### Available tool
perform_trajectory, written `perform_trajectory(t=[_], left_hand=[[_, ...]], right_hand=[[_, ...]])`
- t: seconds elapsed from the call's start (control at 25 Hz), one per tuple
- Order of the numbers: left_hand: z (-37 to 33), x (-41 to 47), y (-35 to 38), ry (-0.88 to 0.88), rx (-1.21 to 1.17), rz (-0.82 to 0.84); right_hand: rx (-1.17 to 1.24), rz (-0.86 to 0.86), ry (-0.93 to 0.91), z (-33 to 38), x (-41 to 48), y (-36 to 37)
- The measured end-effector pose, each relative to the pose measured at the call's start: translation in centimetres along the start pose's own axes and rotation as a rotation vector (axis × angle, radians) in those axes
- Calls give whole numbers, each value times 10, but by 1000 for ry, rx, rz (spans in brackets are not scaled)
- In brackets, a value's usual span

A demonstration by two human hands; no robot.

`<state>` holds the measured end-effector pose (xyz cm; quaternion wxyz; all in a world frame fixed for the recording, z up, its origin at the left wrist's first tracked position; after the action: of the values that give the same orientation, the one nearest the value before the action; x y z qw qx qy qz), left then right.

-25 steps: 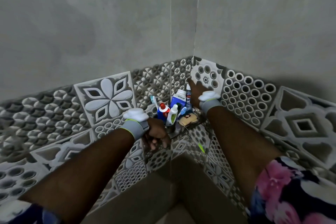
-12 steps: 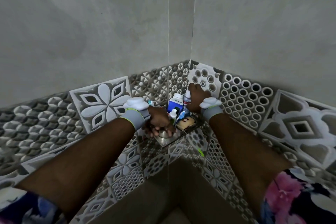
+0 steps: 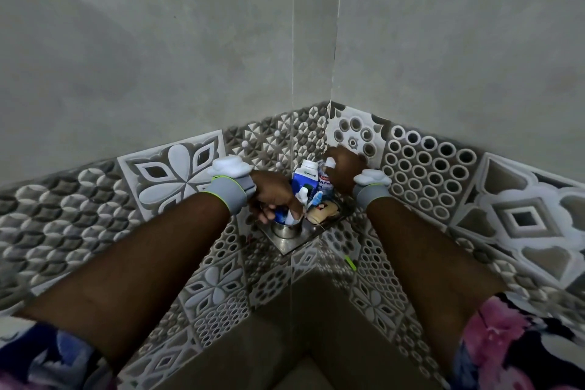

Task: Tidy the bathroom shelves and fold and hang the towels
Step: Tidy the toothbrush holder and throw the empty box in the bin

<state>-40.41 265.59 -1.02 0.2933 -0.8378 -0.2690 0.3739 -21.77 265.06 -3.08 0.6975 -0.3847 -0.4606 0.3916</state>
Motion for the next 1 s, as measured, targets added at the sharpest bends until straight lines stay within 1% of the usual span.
perform_trajectory(t=[0.16, 0.28, 0.48, 0.64, 0.8, 0.88, 0.92, 1.0], left_hand=[[-8, 3, -4, 11, -7, -12], [-10, 7, -3, 9, 5, 0], [-12, 15, -4, 2, 27, -1], [-13, 14, -7, -12, 39, 0], [-10, 9, -9, -34, 41, -26], [-13, -1, -17, 32, 18, -122], [-16, -8, -23, 102, 3, -227], [-20, -21, -39, 239, -11, -500]], right_hand=[[10, -72, 72, -10, 1, -13], [0, -138, 84, -13, -4, -19], [-41, -157, 158, -18, -8, -16], [-53, -172, 125, -17, -6, -16], [-63, -177, 31, -1, 1, -35], [-53, -245, -29, 12, 7, -53], [-13, -283, -76, 21, 10, -64], [111, -362, -172, 38, 16, -84]])
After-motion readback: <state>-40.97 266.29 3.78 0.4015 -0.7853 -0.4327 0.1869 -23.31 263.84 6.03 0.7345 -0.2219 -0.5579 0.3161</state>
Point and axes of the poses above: each hand's wrist, its own x-axis towards the middle knuckle, its own y-axis out of the palm, z = x × y, the point moved 4 cm from there along x, towards the middle knuckle, and after that the axes turned 7 degrees about -x, right-handed, at the moved point
